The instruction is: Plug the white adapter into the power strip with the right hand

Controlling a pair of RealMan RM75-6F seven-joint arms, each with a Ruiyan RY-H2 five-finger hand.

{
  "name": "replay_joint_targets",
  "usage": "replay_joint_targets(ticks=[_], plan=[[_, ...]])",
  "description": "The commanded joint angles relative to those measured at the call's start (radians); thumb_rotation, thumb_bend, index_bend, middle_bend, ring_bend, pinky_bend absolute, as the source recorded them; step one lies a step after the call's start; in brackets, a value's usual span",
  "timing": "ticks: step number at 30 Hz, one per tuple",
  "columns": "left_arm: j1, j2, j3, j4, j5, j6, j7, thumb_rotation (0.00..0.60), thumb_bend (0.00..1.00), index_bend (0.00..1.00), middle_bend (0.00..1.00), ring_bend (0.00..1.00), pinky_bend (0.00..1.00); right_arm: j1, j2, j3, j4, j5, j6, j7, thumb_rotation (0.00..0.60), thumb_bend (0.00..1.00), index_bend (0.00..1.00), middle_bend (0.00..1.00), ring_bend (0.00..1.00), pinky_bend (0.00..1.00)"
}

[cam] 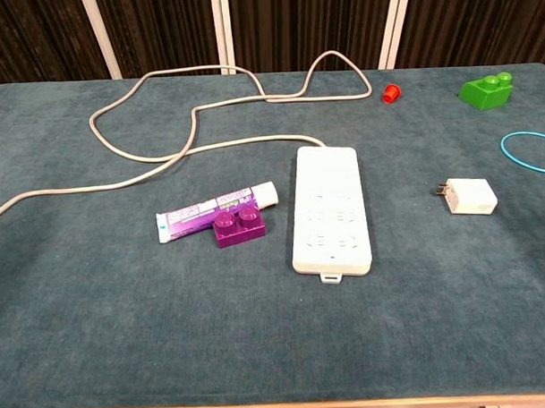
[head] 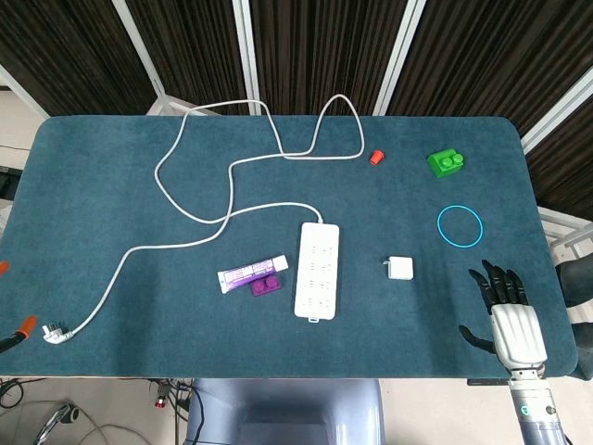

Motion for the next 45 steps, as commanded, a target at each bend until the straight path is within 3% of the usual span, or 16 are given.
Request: replay_joint_targets(ticks=[1, 35, 40, 45], plan=[[0.000, 0.000, 0.000, 0.000, 0.000, 0.000, 0.001, 0.600, 0.17, 0.17, 0.03, 0.00, 0.08, 0.001, -0.001, 0.000, 0.001, 0.001, -0.002, -0.001, 0.600, 0.27, 0.12, 0.00, 0.00, 0.00], [0.006, 0.003, -0.001, -0.001, 0.004, 0.012, -0.004, 0.600, 0.17, 0.17, 0.03, 0.00, 0.08, 0.002, 0.005, -0.006, -0.018, 0.012, -0.031, -0.015, 0.600, 0.26, 0.12, 0.00, 0.00, 0.00], [0.002, -0.001, -0.001, -0.002, 0.001, 0.005, 0.010, 0.600, 0.17, 0.17, 0.03, 0.00, 0.08, 0.018, -0.001, -0.005, -0.025, 0.030, -0.071, -0.036, 0.600, 0.27, 0.13, 0.00, 0.00, 0.00], [0.002, -0.003, -0.002, -0.003, -0.001, 0.005, 0.015, 0.600, 0.17, 0.17, 0.03, 0.00, 0.08, 0.075, 0.005, 0.004, -0.034, 0.069, -0.187, -0.051, 0.600, 0.26, 0.13, 0.00, 0.00, 0.00]])
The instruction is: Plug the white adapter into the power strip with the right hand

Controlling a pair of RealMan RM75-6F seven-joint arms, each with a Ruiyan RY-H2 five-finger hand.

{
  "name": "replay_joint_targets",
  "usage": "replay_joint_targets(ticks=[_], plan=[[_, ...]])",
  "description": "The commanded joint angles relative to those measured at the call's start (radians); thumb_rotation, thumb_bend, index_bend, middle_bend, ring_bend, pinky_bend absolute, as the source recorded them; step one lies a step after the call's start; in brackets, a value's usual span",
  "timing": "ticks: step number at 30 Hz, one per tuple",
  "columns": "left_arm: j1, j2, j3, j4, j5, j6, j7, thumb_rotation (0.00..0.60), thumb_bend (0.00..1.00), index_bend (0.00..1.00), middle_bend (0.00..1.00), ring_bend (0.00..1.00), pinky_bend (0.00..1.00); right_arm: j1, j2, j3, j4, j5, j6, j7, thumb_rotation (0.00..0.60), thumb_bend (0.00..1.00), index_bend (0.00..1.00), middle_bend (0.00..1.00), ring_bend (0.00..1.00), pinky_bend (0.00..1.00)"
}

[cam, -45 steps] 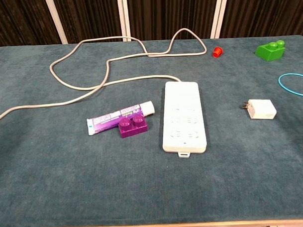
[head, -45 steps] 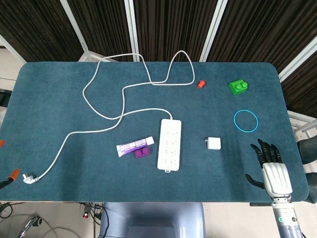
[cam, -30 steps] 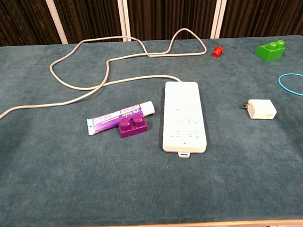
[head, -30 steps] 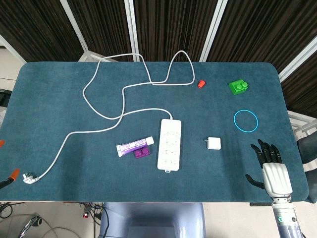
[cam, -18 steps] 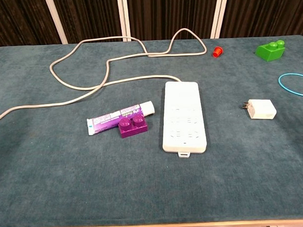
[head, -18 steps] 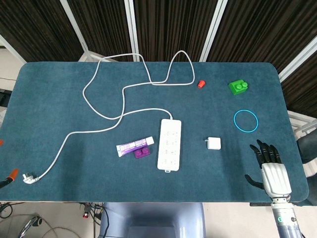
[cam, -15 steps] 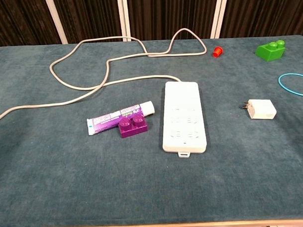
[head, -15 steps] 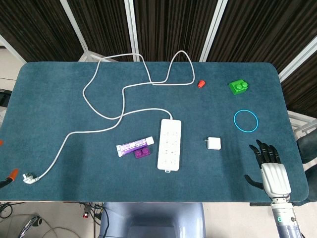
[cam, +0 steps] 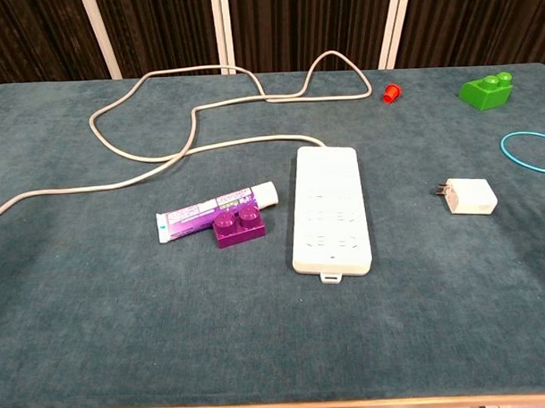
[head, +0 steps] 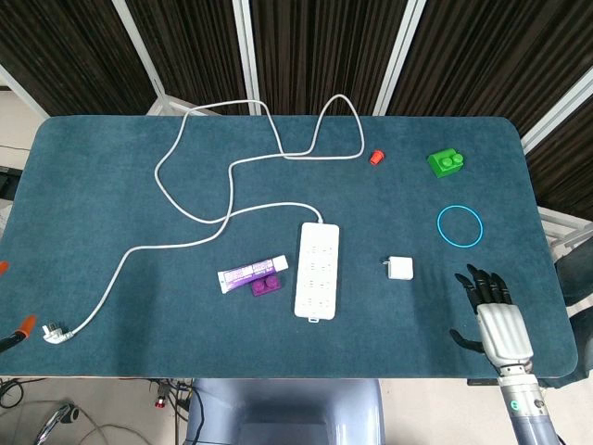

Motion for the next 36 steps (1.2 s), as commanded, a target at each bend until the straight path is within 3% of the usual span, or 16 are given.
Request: replay_joint_targets(ticks=[1, 17, 36], plan=[[0.001, -0.001, -0.001, -0.001, 0.000, 0.002, 0.000, 0.600, 0.17, 0.17, 0.03, 0.00, 0.08, 0.045, 0.000, 0.008, -0.006, 0.029, -0.077, -0.019, 0.600, 0.27, 0.13, 0.00, 0.00, 0.00], [-0.004, -0.001, 0.000, 0.001, -0.010, -0.013, 0.003, 0.600, 0.17, 0.17, 0.03, 0.00, 0.08, 0.193, -0.143, 0.092, 0.052, 0.203, -0.253, -0.201, 0.600, 0.26, 0.16, 0.00, 0.00, 0.00], [-0.007, -0.005, 0.001, 0.000, -0.010, -0.017, 0.014, 0.600, 0.17, 0.17, 0.03, 0.00, 0.08, 0.240, -0.222, 0.087, 0.138, 0.282, -0.287, -0.246, 0.600, 0.27, 0.21, 0.00, 0.00, 0.00]])
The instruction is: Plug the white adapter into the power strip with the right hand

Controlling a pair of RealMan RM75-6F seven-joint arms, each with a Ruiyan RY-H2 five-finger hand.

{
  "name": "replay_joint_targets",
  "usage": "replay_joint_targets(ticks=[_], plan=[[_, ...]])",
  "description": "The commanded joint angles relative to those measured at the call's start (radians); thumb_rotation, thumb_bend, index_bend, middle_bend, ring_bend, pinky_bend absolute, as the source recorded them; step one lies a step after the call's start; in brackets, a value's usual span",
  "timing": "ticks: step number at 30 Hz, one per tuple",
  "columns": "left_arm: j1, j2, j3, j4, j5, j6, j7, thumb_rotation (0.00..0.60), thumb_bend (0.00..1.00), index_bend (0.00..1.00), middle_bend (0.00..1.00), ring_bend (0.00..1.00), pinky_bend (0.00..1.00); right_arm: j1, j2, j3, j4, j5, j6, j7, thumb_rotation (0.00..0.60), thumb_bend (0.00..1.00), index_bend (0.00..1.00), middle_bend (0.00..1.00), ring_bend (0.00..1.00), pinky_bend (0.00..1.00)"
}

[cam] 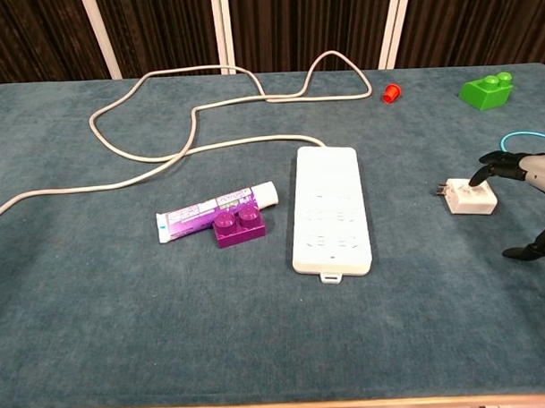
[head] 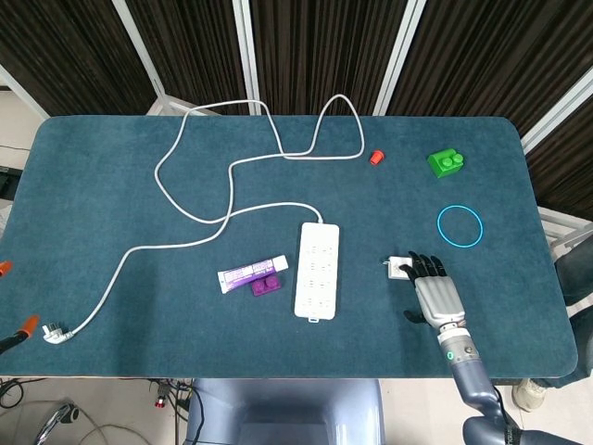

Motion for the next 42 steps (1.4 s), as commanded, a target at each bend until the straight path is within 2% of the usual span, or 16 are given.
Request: replay_joint_targets(ticks=[1, 20, 42], plan=[[0.000, -0.001, 0.000, 0.000, 0.001, 0.000, 0.001, 0.600, 0.17, 0.17, 0.03, 0.00, 0.08, 0.007, -0.005, 0.002, 0.011, 0.010, -0.005, -0.004, 0.600, 0.27, 0.21, 0.00, 0.00, 0.00], [0.001, -0.002, 0.000, -0.001, 0.000, 0.003, 0.005, 0.600, 0.17, 0.17, 0.03, 0.00, 0.08, 0.022, -0.017, -0.018, 0.035, 0.032, -0.013, -0.015, 0.600, 0.26, 0.24, 0.00, 0.00, 0.00], [0.001, -0.003, 0.000, -0.001, 0.003, 0.007, 0.009, 0.600, 0.17, 0.17, 0.03, 0.00, 0.08, 0.011, -0.004, -0.062, 0.012, 0.010, 0.003, -0.024, 0.600, 0.26, 0.29, 0.00, 0.00, 0.00]])
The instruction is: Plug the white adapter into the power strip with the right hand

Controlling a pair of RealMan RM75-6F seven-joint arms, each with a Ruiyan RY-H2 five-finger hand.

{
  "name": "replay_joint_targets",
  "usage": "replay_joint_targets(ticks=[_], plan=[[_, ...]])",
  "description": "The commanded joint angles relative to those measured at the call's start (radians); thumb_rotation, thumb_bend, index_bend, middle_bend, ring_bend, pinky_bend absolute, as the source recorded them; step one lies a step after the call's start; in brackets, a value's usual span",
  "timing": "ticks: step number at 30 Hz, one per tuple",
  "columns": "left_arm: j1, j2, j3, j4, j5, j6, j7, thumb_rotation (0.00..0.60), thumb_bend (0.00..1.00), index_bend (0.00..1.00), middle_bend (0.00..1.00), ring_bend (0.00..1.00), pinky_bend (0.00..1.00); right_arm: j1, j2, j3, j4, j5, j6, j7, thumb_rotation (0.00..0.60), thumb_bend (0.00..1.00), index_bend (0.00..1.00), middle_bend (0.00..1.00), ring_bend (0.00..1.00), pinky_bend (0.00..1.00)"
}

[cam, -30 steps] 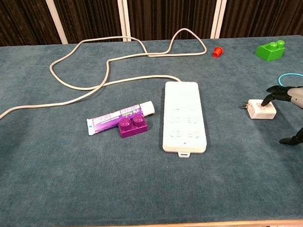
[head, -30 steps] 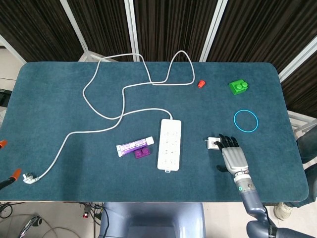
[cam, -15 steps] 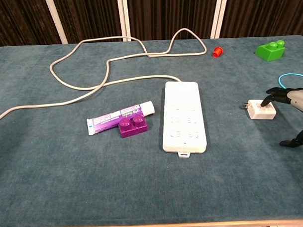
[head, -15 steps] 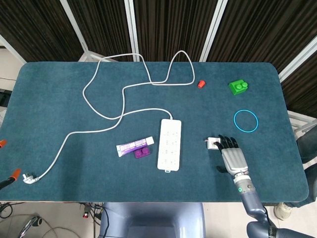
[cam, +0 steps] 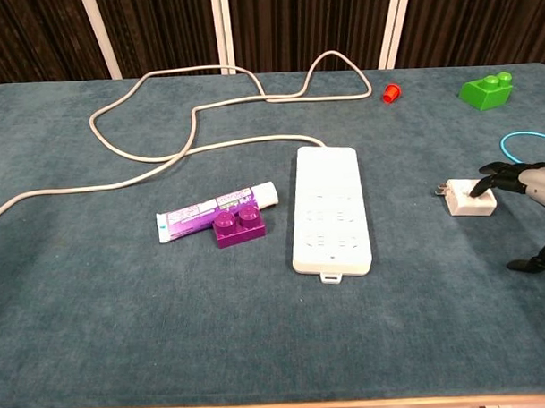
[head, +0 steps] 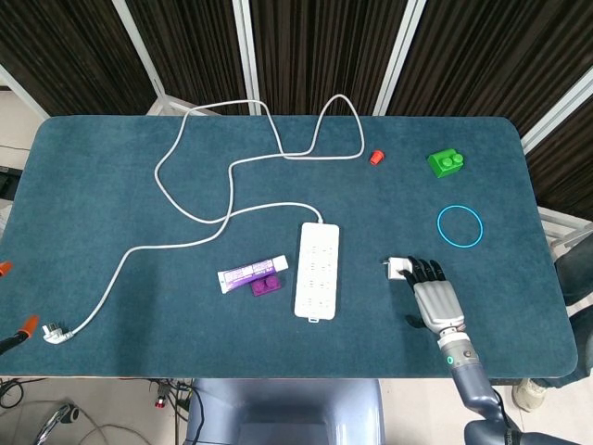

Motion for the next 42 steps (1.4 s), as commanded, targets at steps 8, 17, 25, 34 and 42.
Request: replay_joint_targets(ticks=[8, 17, 25, 34, 42], plan=[[0.000, -0.001, -0.001, 0.001, -0.002, 0.000, 0.001, 0.600, 0.17, 0.17, 0.03, 0.00, 0.08, -0.004, 0.005, -0.013, -0.015, 0.003, 0.003, -0.016, 0.600, 0.27, 0.31, 0.00, 0.00, 0.00], [0.000, -0.001, -0.002, 0.000, -0.003, 0.000, 0.002, 0.600, 0.17, 0.17, 0.03, 0.00, 0.08, -0.006, 0.013, -0.026, -0.035, 0.007, 0.002, -0.036, 0.600, 0.26, 0.32, 0.00, 0.00, 0.00], [0.000, -0.002, -0.002, 0.000, -0.002, 0.001, 0.004, 0.600, 0.17, 0.17, 0.03, 0.00, 0.08, -0.006, 0.039, -0.040, -0.077, 0.001, 0.003, -0.061, 0.600, 0.49, 0.32, 0.00, 0.00, 0.00], [0.000, -0.002, -0.002, -0.001, -0.002, 0.002, 0.007, 0.600, 0.17, 0.17, 0.03, 0.00, 0.08, -0.014, 0.070, -0.059, -0.123, 0.000, 0.008, -0.075, 0.600, 0.69, 0.32, 0.00, 0.00, 0.00], [0.000, -0.003, -0.001, -0.002, 0.000, 0.002, 0.011, 0.600, 0.17, 0.17, 0.03, 0.00, 0.08, -0.035, 0.093, -0.078, -0.160, -0.010, 0.038, -0.085, 0.600, 0.69, 0.33, 0.00, 0.00, 0.00]])
